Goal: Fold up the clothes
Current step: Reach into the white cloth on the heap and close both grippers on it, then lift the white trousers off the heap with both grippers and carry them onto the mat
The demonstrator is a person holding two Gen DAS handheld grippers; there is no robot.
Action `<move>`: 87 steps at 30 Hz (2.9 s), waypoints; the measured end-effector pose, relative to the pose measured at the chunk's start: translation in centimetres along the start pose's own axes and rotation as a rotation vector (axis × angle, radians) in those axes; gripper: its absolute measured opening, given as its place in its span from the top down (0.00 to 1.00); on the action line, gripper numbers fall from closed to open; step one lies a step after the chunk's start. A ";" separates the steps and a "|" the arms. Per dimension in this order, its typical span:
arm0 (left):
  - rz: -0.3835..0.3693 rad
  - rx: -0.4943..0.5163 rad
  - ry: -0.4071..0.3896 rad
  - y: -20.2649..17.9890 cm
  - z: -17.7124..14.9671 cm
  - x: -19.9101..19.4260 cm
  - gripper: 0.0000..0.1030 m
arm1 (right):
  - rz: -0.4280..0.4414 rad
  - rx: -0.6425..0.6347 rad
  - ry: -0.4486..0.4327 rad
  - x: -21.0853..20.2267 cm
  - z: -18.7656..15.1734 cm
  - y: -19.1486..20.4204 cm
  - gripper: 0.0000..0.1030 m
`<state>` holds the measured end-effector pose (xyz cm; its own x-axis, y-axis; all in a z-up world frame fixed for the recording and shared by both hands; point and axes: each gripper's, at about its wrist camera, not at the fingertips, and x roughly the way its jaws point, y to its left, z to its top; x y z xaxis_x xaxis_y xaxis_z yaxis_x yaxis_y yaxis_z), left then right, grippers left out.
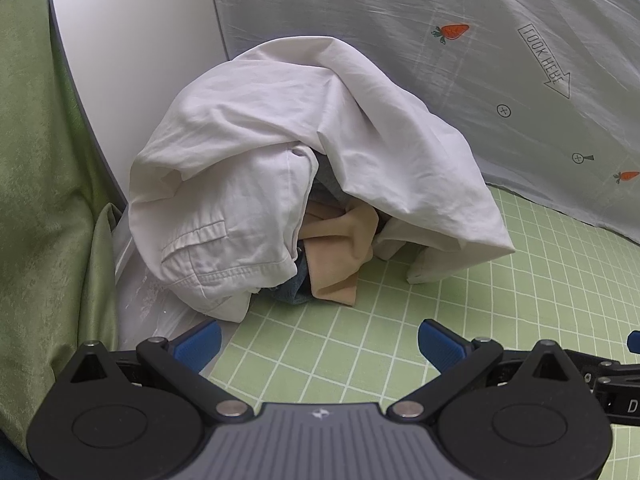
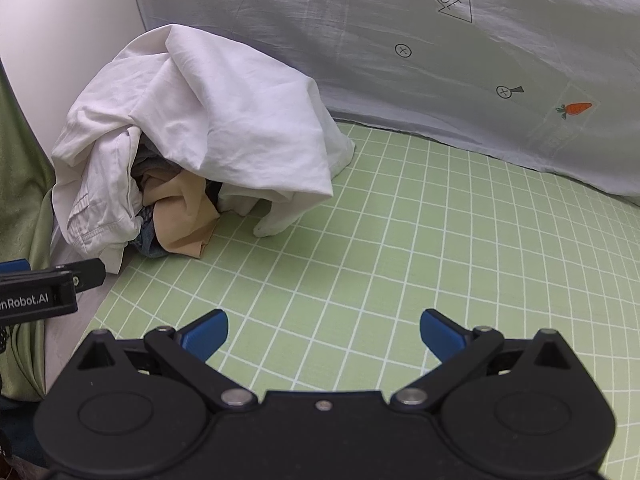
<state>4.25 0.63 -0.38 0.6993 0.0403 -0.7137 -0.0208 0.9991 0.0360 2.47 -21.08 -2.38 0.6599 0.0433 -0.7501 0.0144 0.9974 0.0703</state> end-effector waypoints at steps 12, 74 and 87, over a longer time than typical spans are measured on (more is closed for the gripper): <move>0.173 -0.128 -0.049 6.1 9.9 7.1 0.02 | -0.025 -0.005 -0.112 6.5 11.8 0.7 0.00; -0.067 -0.286 0.152 -3.3 2.0 7.0 0.25 | -0.288 0.881 -0.139 -1.8 -6.6 -34.4 0.17; 0.035 -0.295 0.254 -4.7 4.8 14.5 0.37 | -0.335 0.958 0.012 4.9 -3.9 -36.5 0.11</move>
<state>17.89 -3.49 -7.58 0.4964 0.0389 -0.8672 -0.2723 0.9556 -0.1130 2.24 -57.07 -11.20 0.5038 -0.2244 -0.8342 0.7971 0.4929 0.3488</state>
